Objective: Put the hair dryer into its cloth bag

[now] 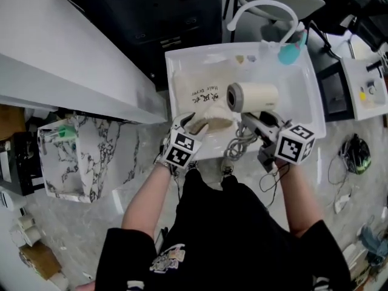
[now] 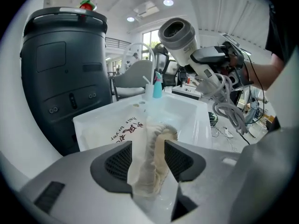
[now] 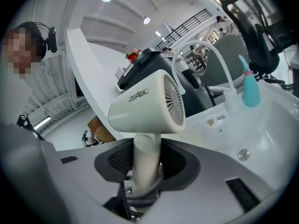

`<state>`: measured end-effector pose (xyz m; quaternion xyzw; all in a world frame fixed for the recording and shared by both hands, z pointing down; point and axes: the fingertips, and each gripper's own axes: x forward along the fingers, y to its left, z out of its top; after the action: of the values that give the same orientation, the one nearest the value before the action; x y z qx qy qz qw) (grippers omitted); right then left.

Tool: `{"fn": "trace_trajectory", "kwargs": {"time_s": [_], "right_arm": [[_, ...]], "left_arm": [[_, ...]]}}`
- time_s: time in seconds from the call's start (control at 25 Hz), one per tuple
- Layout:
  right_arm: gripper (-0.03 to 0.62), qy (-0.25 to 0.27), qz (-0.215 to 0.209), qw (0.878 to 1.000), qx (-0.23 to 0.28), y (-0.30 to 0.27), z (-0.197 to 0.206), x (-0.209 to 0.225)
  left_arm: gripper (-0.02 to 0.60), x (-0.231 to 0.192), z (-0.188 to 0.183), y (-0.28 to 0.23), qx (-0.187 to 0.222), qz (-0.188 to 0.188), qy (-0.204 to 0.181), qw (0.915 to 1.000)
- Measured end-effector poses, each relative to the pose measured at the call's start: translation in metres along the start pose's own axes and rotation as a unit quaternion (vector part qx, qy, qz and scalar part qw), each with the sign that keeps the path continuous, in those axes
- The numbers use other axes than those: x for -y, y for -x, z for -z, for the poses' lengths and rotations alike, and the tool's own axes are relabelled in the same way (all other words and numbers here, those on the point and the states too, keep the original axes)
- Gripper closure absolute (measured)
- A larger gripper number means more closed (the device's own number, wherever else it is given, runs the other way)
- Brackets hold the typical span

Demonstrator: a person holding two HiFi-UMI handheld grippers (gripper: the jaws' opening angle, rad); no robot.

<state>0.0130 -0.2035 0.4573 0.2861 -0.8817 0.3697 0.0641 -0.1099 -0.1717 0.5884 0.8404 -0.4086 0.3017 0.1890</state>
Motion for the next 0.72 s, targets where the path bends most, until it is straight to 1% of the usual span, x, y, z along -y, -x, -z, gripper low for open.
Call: {"fn": "trace_trajectory", "kwargs": {"time_s": [0.28,0.32,0.48,0.6,0.72], "right_arm": [[0.442,-0.022,0.024,0.999,-0.006,-0.002,0.020,0.005],[0.441,-0.026,0.026,0.999,-0.009,-0.002,0.024,0.006],[0.441,-0.042,0.034,0.998,-0.023,-0.003,0.040,0.011],[0.441,-0.056,0.037,0.997,-0.039,-0.004,0.053,0.015],[0.441,-0.067,0.033,0.995,-0.063,-0.007,0.066,0.017]], "left_arm": [[0.379,0.002,0.003,-0.008,-0.007,0.032,-0.015,0.9994],[0.391,0.002,0.004,-0.009,-0.007,0.035,-0.017,0.9992],[0.474,0.001,0.004,-0.009,-0.002,0.044,-0.020,0.9988],[0.515,0.001,0.003,-0.009,0.000,0.056,-0.017,0.9983],[0.531,0.002,0.003,-0.009,0.002,0.065,-0.010,0.9978]]}}
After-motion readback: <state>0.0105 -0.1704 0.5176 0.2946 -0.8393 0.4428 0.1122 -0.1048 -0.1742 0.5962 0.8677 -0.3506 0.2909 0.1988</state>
